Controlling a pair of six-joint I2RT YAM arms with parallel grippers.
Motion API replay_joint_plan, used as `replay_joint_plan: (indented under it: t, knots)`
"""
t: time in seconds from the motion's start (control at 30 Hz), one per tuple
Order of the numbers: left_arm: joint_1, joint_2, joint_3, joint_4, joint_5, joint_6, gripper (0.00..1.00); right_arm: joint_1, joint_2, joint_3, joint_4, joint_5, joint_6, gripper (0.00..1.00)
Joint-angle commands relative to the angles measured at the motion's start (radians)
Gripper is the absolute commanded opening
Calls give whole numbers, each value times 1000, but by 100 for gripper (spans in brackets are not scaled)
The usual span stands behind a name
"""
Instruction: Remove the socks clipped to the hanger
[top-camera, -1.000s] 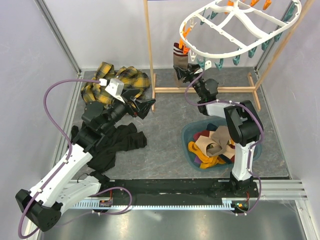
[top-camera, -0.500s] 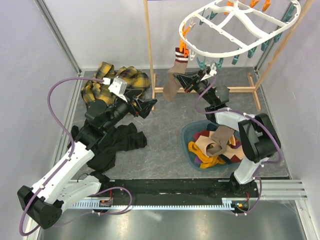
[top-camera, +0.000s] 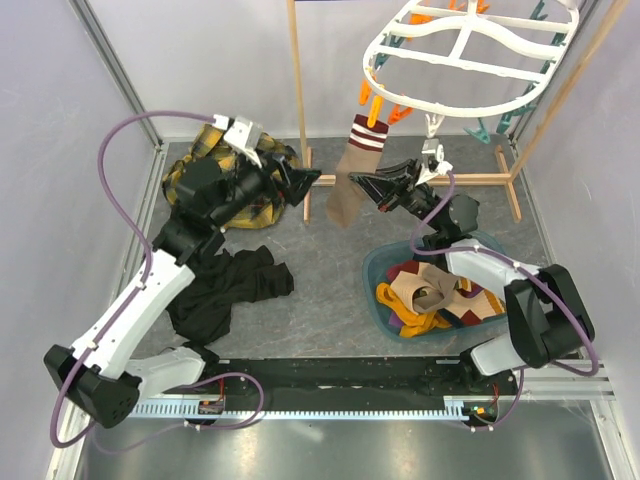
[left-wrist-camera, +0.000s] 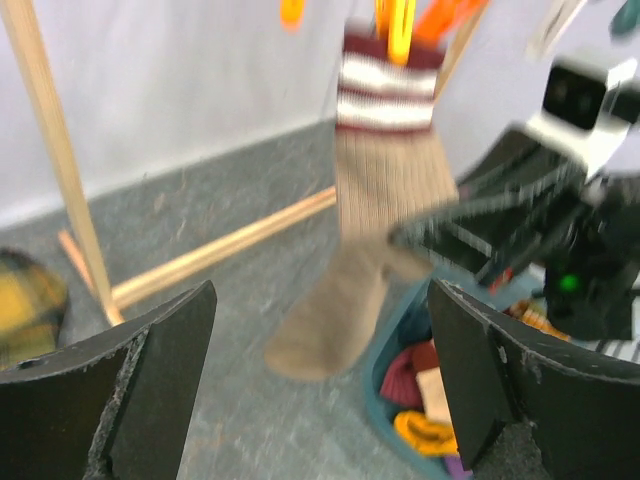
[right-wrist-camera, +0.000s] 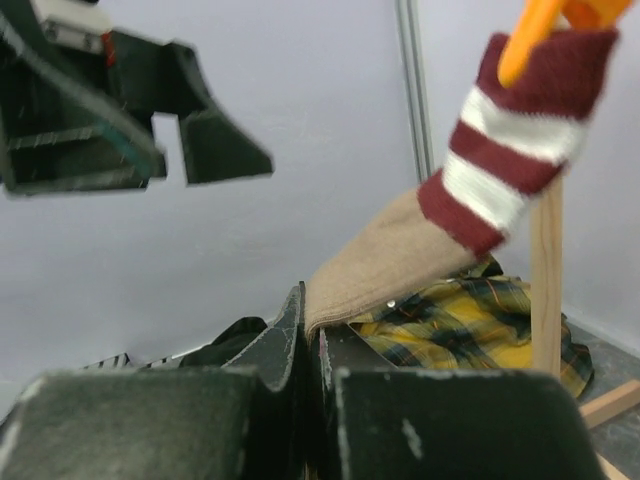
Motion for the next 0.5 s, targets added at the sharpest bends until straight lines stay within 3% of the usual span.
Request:
replay_joint_plan:
  t: [0.0,0.27,0.47]
  knots:
    - [11,92,200,-26,143,-76,92,5,-91,-20,84,-61,-15,0]
    - [13,371,577,-66,362,-137,90,2,-213,-20,-173,-103,-162,5]
    - [14,532,751,-60,471,-159,89,-4,-277,-37,-229,-121,-205,8]
